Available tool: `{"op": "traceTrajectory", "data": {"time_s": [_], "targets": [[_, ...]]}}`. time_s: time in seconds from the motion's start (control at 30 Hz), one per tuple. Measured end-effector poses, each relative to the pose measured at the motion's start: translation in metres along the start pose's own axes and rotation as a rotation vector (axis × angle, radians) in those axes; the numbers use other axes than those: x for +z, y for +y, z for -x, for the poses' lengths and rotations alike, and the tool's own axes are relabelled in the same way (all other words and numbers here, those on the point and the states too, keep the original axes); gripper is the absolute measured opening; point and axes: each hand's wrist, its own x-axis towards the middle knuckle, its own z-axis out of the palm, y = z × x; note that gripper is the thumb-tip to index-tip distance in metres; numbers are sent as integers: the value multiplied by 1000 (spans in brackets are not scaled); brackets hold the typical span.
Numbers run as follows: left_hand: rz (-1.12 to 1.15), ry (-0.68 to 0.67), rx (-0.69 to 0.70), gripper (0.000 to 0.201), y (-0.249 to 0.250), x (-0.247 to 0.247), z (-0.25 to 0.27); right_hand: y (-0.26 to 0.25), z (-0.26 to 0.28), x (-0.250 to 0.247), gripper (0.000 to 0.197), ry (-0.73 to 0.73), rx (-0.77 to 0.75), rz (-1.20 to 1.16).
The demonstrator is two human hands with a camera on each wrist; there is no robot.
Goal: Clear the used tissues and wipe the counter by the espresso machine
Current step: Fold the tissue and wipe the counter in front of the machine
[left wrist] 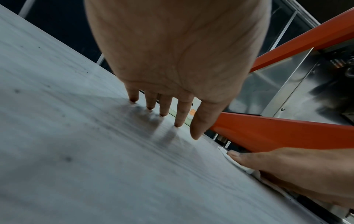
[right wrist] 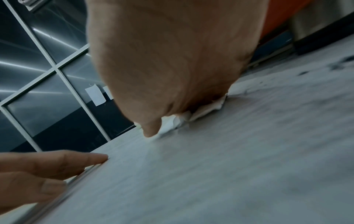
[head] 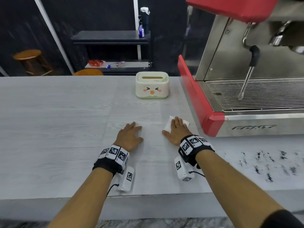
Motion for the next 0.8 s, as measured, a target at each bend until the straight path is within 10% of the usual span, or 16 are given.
{"op": "traceTrajectory", "data": {"time_s": [0.43,0.8], "targets": [[1,-52,85,63,16,19,41,49,98,23,77,4,95,-69],[60,34,71,60,35,51,71,28,146,80,95,219,-335,28]]}}
